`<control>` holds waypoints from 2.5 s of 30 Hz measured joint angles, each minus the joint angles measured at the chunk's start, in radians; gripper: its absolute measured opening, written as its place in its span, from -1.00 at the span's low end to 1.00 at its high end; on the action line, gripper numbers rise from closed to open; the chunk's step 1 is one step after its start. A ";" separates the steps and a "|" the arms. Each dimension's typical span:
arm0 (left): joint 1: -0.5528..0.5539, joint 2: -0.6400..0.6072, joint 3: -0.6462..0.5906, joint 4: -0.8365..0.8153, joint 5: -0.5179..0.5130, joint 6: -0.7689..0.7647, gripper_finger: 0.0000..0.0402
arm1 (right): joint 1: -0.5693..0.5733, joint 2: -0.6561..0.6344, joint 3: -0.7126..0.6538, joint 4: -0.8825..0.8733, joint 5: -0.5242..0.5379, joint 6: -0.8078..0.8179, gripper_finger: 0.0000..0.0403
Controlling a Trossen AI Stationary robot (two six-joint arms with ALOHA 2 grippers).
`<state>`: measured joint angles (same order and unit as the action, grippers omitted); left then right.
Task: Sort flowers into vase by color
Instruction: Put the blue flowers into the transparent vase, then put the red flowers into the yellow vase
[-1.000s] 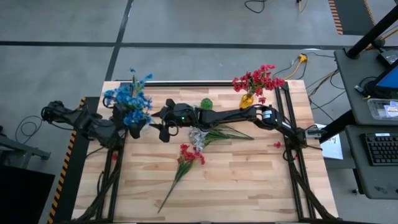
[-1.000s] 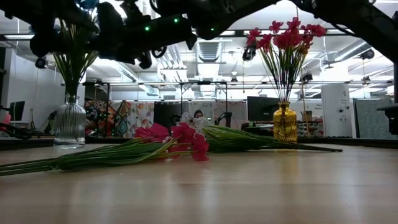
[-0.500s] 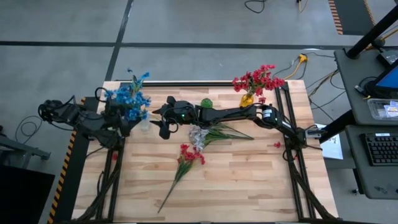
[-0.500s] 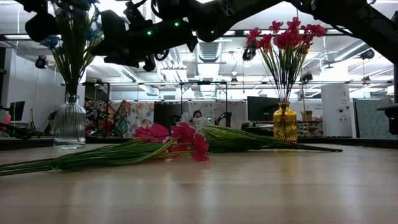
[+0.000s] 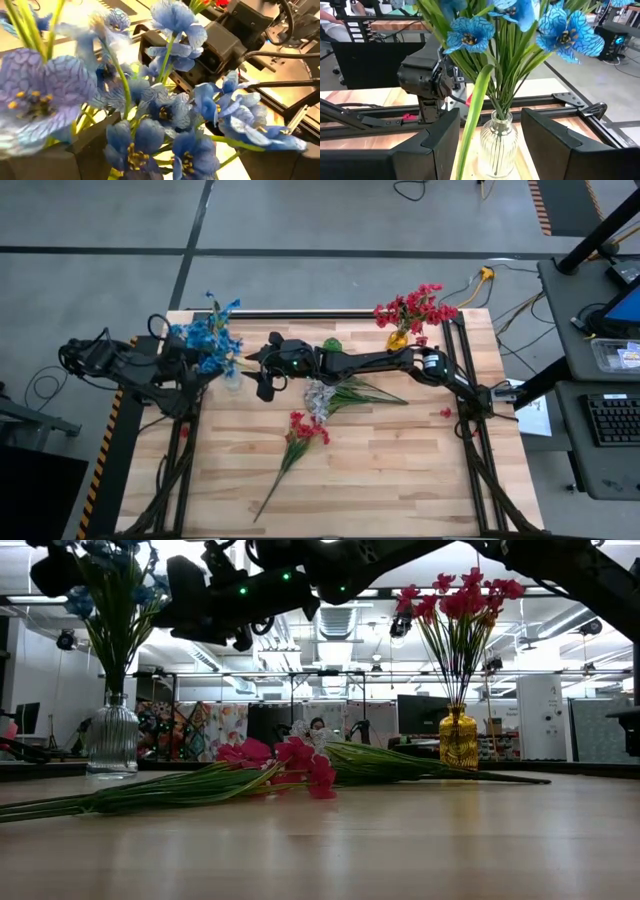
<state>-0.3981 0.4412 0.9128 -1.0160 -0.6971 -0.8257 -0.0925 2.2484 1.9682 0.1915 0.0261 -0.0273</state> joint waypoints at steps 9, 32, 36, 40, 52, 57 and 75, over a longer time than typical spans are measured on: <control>0.000 0.000 0.067 -0.056 0.040 -0.033 0.71 | 0.000 -0.009 0.000 -0.009 0.000 -0.002 0.01; 0.000 0.002 0.227 -0.123 0.027 -0.089 0.71 | 0.000 -0.049 -0.001 -0.085 -0.003 0.002 0.01; 0.000 0.002 0.233 -0.119 0.011 -0.057 0.71 | 0.001 -0.054 -0.001 -0.097 -0.003 0.008 0.01; 0.000 0.002 0.232 -0.121 -0.011 -0.042 0.71 | 0.001 -0.054 -0.001 -0.118 -0.004 0.008 0.01; 0.000 0.028 0.231 -0.124 -0.011 -0.024 0.71 | 0.001 -0.054 -0.001 -0.148 -0.007 0.009 0.21; 0.000 0.039 0.231 -0.124 -0.011 -0.024 0.71 | 0.001 -0.054 -0.001 -0.225 -0.007 -0.002 0.47; 0.000 0.047 0.290 -0.117 -0.023 -0.013 0.71 | 0.007 -0.134 -0.002 -0.611 0.022 -0.047 0.73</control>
<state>-0.3981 0.4884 1.2031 -1.1332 -0.7199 -0.8383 -0.0853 2.1147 1.9667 -0.4197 0.0479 -0.0738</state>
